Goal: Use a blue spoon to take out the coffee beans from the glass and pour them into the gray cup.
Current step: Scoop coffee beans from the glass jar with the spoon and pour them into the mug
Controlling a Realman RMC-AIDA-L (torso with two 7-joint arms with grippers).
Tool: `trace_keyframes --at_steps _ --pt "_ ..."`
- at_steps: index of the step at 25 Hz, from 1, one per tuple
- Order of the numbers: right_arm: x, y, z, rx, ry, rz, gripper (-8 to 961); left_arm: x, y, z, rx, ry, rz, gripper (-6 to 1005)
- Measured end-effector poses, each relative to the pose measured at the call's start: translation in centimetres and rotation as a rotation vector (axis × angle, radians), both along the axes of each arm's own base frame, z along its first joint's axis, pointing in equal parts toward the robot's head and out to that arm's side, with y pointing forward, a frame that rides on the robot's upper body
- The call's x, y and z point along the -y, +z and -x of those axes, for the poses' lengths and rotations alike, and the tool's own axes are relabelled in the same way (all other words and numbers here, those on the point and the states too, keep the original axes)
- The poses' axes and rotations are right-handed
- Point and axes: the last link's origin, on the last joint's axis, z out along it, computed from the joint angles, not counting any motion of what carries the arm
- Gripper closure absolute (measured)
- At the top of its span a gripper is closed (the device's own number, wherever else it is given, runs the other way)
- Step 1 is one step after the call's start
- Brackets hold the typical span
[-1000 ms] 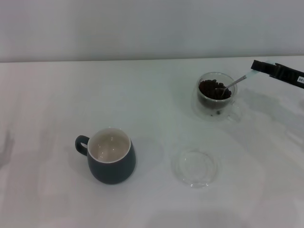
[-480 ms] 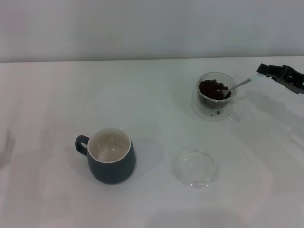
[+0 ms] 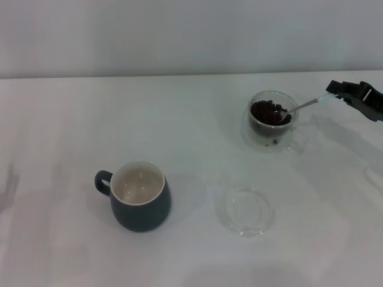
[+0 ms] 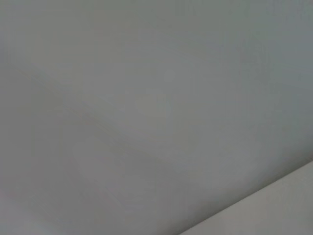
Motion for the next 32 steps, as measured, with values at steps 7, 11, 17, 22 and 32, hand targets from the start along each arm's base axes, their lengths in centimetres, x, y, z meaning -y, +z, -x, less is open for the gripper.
trace_keyframes --at_steps 7,11,17,22,32 --pt "0.2 -0.5 -0.1 -0.063 -0.027 0.003 789 0.0 0.1 0.0 0.0 -0.004 -0.004 214" --pt "0.2 -0.8 -0.3 -0.087 -0.043 0.001 789 0.1 0.1 -0.1 0.0 -0.006 -0.007 213" --pt "0.4 -0.7 -0.6 -0.127 -0.067 -0.028 788 0.1 0.1 0.0 0.0 -0.005 -0.007 213" --pt "0.7 -0.8 -1.0 -0.151 -0.085 -0.039 788 0.1 0.2 0.1 -0.003 -0.005 -0.008 214" --pt "1.0 -0.7 -1.2 -0.198 -0.103 -0.067 787 0.2 0.4 0.2 -0.009 -0.002 -0.008 213"
